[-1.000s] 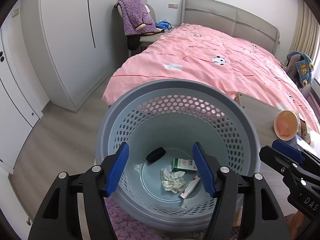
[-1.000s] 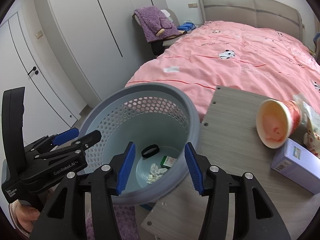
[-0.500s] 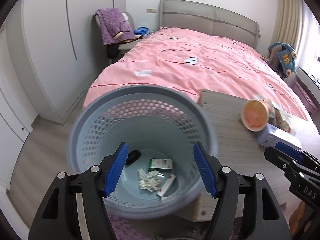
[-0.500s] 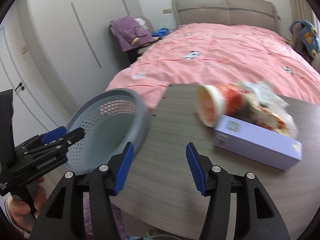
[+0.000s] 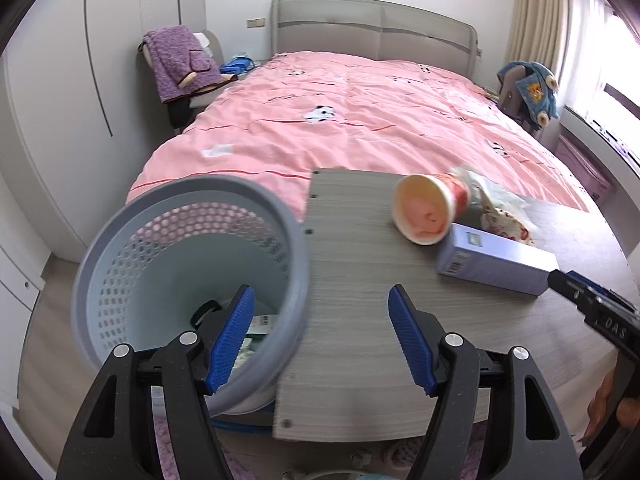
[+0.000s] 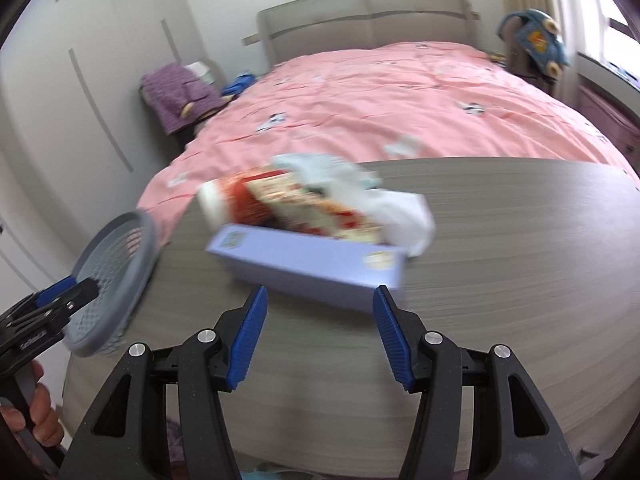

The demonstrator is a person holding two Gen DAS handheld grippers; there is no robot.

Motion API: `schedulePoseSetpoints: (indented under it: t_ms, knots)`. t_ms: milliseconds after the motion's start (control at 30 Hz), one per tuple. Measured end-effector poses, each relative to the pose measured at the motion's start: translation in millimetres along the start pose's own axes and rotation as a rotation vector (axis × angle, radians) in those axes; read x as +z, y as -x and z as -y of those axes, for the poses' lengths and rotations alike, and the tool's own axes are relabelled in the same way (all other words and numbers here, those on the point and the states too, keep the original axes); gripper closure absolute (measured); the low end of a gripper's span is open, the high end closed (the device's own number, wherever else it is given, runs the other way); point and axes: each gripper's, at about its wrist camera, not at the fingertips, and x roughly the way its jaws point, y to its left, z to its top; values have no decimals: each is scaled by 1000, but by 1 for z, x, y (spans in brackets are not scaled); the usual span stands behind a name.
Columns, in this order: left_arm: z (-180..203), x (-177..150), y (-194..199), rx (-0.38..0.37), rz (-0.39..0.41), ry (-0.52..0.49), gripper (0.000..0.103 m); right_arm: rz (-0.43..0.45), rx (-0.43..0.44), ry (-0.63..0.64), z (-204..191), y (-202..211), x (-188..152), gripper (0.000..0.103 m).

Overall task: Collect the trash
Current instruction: 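Withdraw both grippers from the basket back over the table, then move the left gripper onto the long lavender box and close on it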

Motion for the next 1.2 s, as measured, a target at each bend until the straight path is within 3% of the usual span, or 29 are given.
schedulePoseSetpoints:
  t_ms: [300, 500, 1200]
  knots:
    - [31, 9, -7, 11, -15, -24, 36, 25, -44, -59, 53, -12, 18, 49]
    - [38, 12, -12, 19, -24, -21, 36, -2, -54, -52, 65, -31, 24, 49]
    - [36, 12, -16, 24, -37, 0, 36, -62, -8, 53, 33, -38, 1, 49]
